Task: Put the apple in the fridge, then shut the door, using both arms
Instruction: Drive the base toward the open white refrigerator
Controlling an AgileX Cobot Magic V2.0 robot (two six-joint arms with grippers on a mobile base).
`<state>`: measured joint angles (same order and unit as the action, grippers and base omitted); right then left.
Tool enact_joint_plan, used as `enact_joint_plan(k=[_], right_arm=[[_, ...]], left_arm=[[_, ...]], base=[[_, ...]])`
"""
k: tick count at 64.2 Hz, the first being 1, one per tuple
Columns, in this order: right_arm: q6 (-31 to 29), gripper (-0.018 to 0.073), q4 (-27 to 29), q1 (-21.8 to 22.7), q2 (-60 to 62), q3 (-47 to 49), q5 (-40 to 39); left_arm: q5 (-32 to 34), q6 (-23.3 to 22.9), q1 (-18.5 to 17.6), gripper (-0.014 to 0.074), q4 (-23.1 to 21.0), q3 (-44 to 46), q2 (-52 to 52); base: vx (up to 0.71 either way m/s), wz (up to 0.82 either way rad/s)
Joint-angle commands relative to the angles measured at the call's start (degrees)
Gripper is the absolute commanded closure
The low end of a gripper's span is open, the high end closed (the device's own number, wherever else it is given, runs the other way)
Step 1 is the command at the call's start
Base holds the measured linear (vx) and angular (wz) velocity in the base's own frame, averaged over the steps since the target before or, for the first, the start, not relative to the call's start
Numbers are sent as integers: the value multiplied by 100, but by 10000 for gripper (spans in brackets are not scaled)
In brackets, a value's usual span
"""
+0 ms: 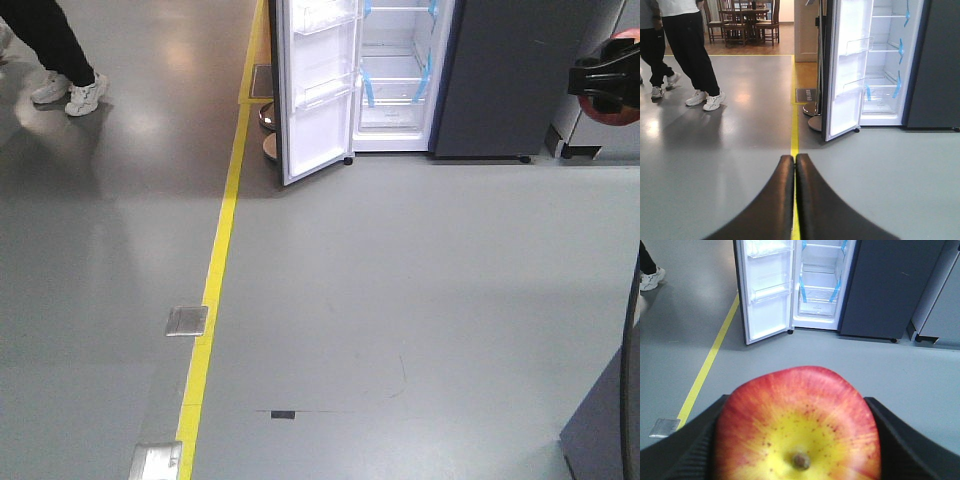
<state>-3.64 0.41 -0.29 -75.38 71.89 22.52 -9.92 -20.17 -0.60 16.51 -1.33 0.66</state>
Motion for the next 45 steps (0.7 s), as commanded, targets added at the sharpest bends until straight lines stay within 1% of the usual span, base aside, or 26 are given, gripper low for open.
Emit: enact_joint_plan(k=[1,45], right_arm=[[-40,489,-5,19,186,172,-480],[-40,489,-5,19,186,172,-480]], left_arm=[[421,-9,-4,602,-3,-170,82],[421,-9,-4,602,-3,-170,82]], base=[[16,0],[17,2]])
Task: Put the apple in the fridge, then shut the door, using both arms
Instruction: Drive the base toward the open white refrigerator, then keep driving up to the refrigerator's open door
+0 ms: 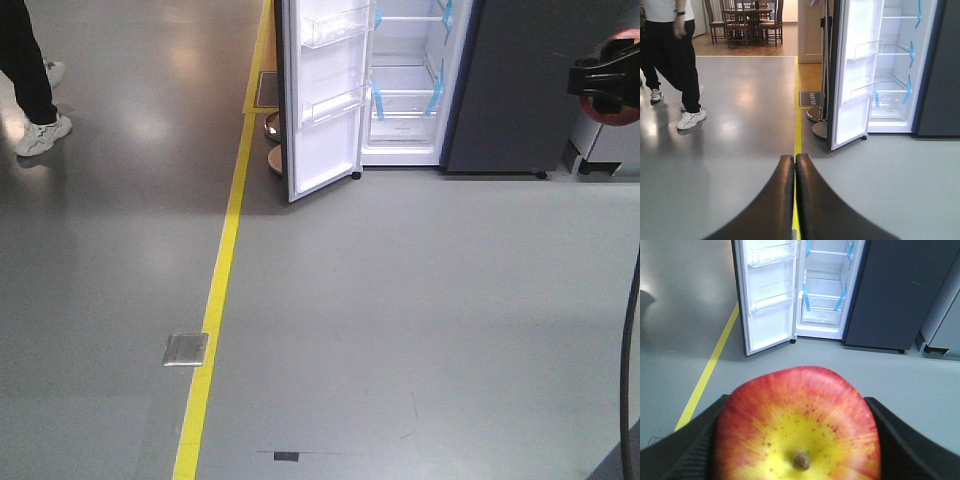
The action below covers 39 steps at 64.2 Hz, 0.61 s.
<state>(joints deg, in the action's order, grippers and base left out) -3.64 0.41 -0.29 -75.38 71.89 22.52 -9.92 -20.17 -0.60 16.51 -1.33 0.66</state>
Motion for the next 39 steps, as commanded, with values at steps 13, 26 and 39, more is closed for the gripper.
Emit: enact_joint_plan(k=[13,26,39], right_arm=[[-40,489,-5,19,186,172,-480],[-40,489,-5,19,186,172,-484],[-40,489,-5,19,186,172,-484]], left_arm=[[421,-9,-4,602,-3,-170,82],[421,-9,-4,602,-3,-170,82],[421,-9,-4,602,-3,-170,82]], base=[[17,2],[16,1],[15,0]])
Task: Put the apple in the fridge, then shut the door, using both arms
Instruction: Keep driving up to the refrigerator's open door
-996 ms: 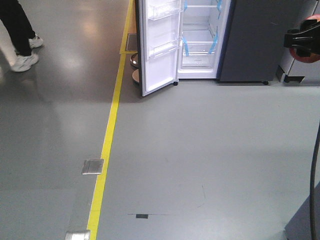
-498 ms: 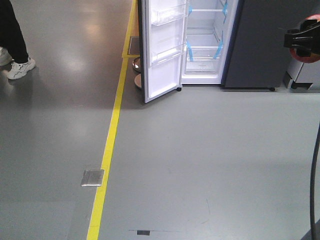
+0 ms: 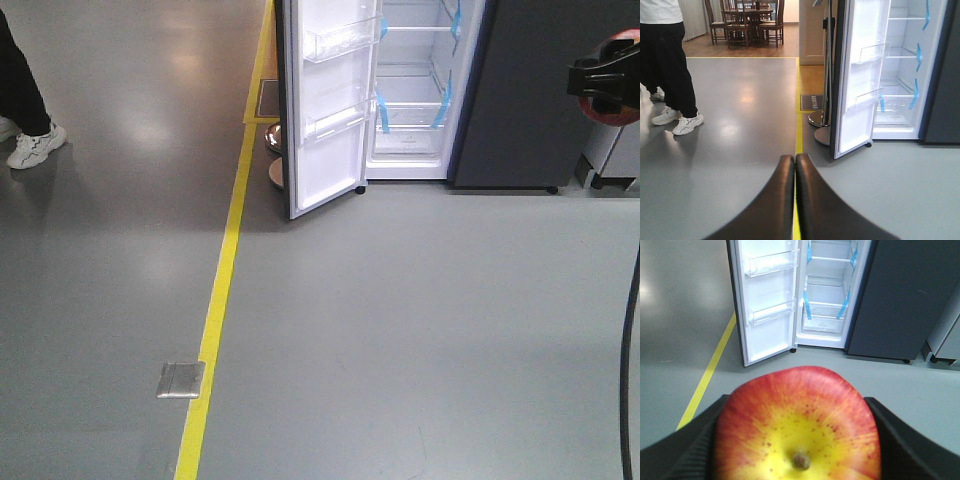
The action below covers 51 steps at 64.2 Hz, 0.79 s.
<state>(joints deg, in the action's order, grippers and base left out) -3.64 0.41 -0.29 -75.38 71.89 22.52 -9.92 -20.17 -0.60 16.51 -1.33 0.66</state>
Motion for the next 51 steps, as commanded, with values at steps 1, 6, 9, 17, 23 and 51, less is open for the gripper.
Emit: enact_joint_plan(k=[1,6,9,17,23,51], right_arm=[[-40,489,-5,19,186,172,-484],[-40,489,-5,19,186,172,-484],[-40,489,-5,19,186,172,-484],[-40,489,-5,19,186,172,-484],[-40,489,-5,19,186,172,-484],[-40,489,-5,19,186,172,-477]], left_arm=[[421,-9,-4,602,-3,-170,82],[421,-9,-4,602,-3,-170,82],[421,-9,-4,602,-3,-170,82],[421,-9,-4,602,-3,-170,82],[421,-9,-4,602,-3,-170,82],[421,-9,-4,602,-3,-170,82]], base=[[16,0],[16,0],[16,0],[17,-1],[17,-1],[18,-2]])
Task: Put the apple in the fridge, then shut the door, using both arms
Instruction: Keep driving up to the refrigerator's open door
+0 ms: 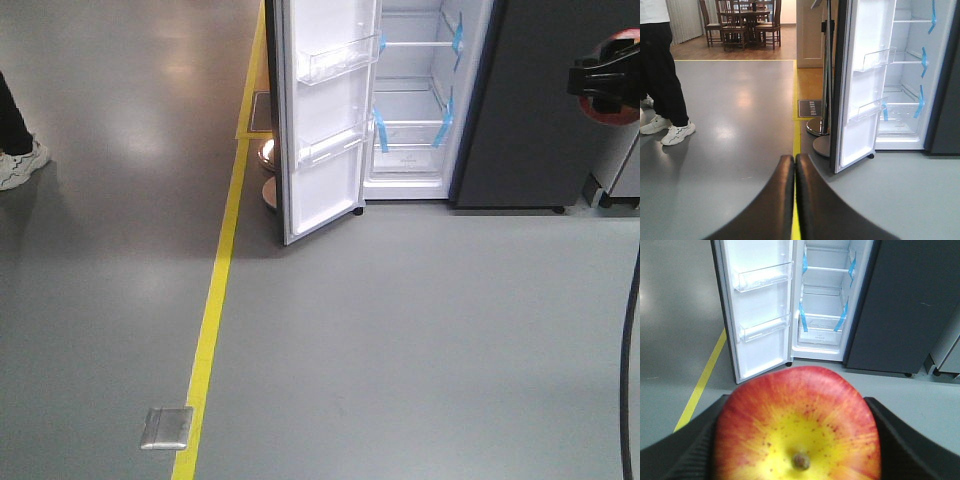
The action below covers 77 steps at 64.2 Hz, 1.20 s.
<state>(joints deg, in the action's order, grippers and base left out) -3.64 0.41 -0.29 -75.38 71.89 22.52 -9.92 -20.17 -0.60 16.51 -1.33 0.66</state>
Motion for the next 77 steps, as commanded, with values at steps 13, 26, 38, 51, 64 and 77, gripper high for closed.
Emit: enact_joint_plan(k=[13,26,38,51,64,77], right_arm=[[-40,489,-5,19,186,172,-477],[-40,489,-5,19,186,172,-477],[-40,489,-5,19,186,172,-477],[-40,489,-5,19,186,172,-477],[-40,489,-5,19,186,172,-482],[-40,489,-5,19,186,172,-482]], left_arm=[[421,-9,-4,602,-3,-170,82],[421,-9,-4,602,-3,-170,82],[421,-9,-4,602,-3,-170,82],[421,-9,-4,602,-3,-170,82],[421,-9,-4,602,-3,-170,82],[421,-9,-4,602,-3,-170,82]], base=[[16,-3],[15,-1],[14,0],[13,0],[13,0],[14,0]])
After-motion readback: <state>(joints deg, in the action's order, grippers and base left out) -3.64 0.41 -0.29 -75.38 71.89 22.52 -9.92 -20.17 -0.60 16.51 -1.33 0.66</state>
